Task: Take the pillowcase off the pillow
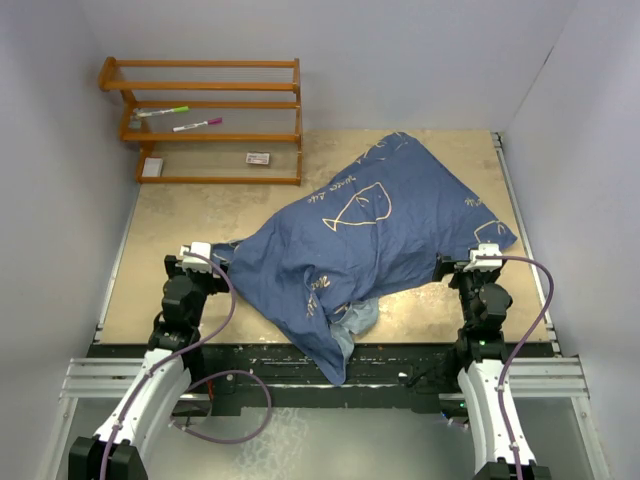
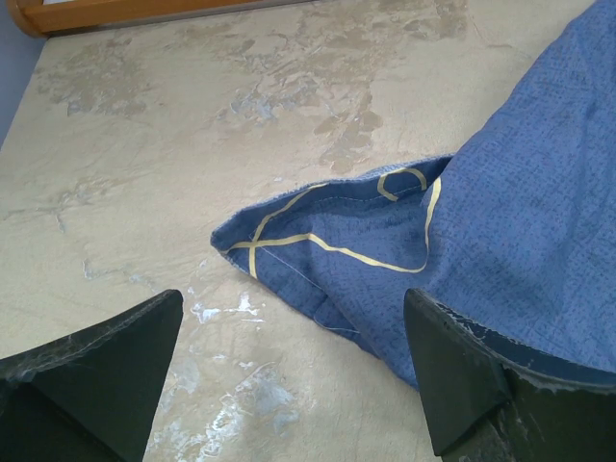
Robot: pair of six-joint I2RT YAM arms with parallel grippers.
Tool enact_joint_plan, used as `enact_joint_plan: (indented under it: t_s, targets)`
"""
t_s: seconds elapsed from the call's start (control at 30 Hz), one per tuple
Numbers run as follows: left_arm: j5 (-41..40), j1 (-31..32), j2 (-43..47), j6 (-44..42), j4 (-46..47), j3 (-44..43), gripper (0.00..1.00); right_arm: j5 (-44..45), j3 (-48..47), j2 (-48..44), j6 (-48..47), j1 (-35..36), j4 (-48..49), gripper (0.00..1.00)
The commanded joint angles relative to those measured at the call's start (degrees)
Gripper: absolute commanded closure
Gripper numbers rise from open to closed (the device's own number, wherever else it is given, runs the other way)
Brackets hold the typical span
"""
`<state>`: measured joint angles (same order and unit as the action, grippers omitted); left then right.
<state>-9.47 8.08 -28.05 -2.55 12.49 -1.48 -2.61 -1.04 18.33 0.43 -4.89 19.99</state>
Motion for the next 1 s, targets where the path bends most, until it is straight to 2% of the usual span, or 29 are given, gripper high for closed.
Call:
enact_joint_plan:
  t_s: [0.0,0.27,0.37,0.47,0.5,0.57,0.63,0.73,0.77,0.83,0.87,0.9,0.97]
  targets:
    - [-0.67,0.44,0.71,0.96,2.18,-1.78,0.01,-1.59,-1.54,0.53,-0.7,0.14,1.81,0.0]
    - [-0.47,0.45,-0.14,0.75,2.68,-1.86,0.01,-1.68,-1.55,1.07,-0.53,0.15,2.18,0.0]
    - [-0.34,0.45,0.24,0.71,2.04,-2.71,0.01,5.82,-3.21,0.42,1.36,0.2,2.25,0.0]
    - [3.4,0.44,-1.64,-1.02,-8.46,-13.61,0.01,10.09,-10.13,3.22,3.03,0.23,-3.81,0.0]
    - [5.87,0.45,-3.77,-4.52,-11.37,-18.23,0.01,14.62,-13.51,4.49,6.26,0.23,-5.38,0.0]
    - [8.16,0.4,-9.1,-9.64,-19.32,-28.43,0.01,23.5,-21.06,7.08,16.0,0.23,-9.82,0.0]
    - [11.09,0.45,-16.78,-15.19,-29.67,-39.16,0.01,25.76,-29.6,10.21,30.59,0.16,-15.57,0.0]
    - [14.71,0.42,-23.99,-20.46,-43.98,-52.55,0.01,24.47,-42.61,14.46,41.85,0.12,-31.83,0.0]
    - [17.38,0.44,-25.33,-22.46,-49.49,-56.3,0.01,21.03,-43.92,16.11,42.44,0.07,-32.75,0.0]
    - [22.81,0.44,-25.81,-26.54,-55.73,-59.07,0.01,4.28,-41.37,17.57,34.56,0.49,-22.87,0.0]
    - [25.59,0.45,-25.25,-28.52,-58.0,-59.6,0.01,-2.5,-38.97,18.17,34.85,1.48,-18.18,0.0]
    - [27.72,0.45,-24.65,-29.91,-59.47,-59.64,0.01,-4.5,-37.34,18.61,35.27,3.91,-15.46,0.0]
    - [30.46,0.43,-23.7,-31.69,-61.98,-59.65,0.01,1.75,-35.92,19.69,31.25,15.55,-15.0,0.0]
